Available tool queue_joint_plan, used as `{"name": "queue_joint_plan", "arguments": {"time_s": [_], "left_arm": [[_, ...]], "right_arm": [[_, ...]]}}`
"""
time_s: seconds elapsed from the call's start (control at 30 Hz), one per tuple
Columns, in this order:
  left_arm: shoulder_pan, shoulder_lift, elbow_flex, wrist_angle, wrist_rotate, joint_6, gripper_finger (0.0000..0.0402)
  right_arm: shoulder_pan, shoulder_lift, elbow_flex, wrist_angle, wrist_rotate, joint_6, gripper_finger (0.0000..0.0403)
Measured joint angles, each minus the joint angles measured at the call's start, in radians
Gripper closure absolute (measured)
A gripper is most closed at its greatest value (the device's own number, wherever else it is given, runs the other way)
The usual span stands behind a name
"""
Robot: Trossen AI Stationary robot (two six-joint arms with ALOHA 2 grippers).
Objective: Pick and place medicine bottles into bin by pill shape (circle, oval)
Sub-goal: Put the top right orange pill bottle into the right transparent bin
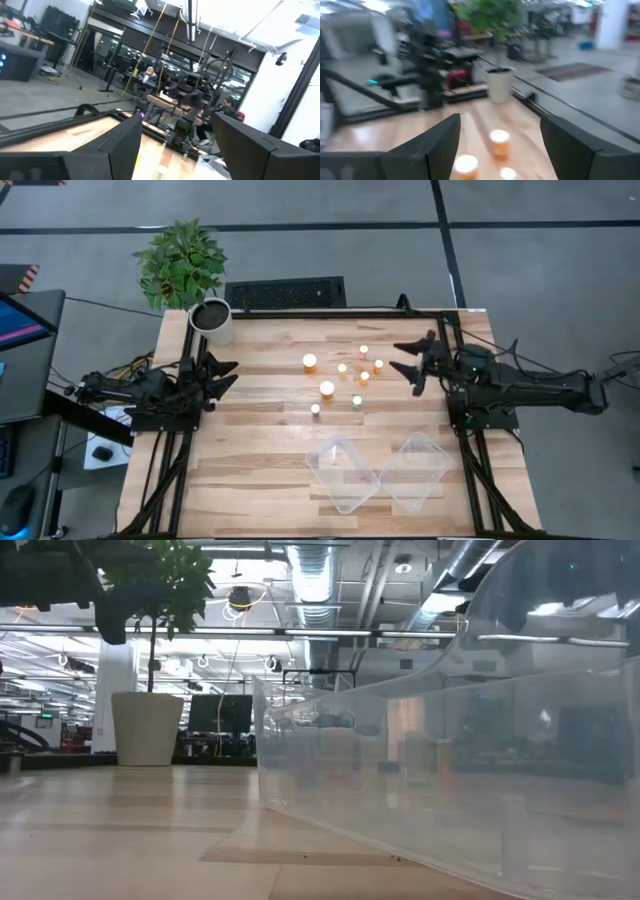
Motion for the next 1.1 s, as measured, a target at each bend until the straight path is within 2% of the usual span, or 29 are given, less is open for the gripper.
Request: {"name": "queue_joint_plan", "arguments": {"time_s": [0.17,0.3,0.57,0.83,1.1], "left_arm": [[0.000,0.000,0.000,0.000,0.013,-0.008,0.0166],[0.000,0.000,0.000,0.000,-0.011,-0.005,0.0166],[0.000,0.000,0.000,0.002,-0.078,0.034,0.0166],[0.000,0.000,0.000,0.000,-0.085,0.074,0.0166],[0.000,0.000,0.000,-0.003,-0.088,0.081,0.0166]], "right_arm": [[0.000,0.097,0.150,-0.314,0.172,0.002,0.0117],[0.000,0.198,0.218,-0.446,0.210,0.004,0.0117],[-0.021,0.394,0.226,-0.426,0.210,0.055,0.0117],[-0.080,0.593,0.226,-0.397,0.209,0.093,0.0117],[-0.094,0.671,0.226,-0.314,0.164,0.093,0.0117]]}}
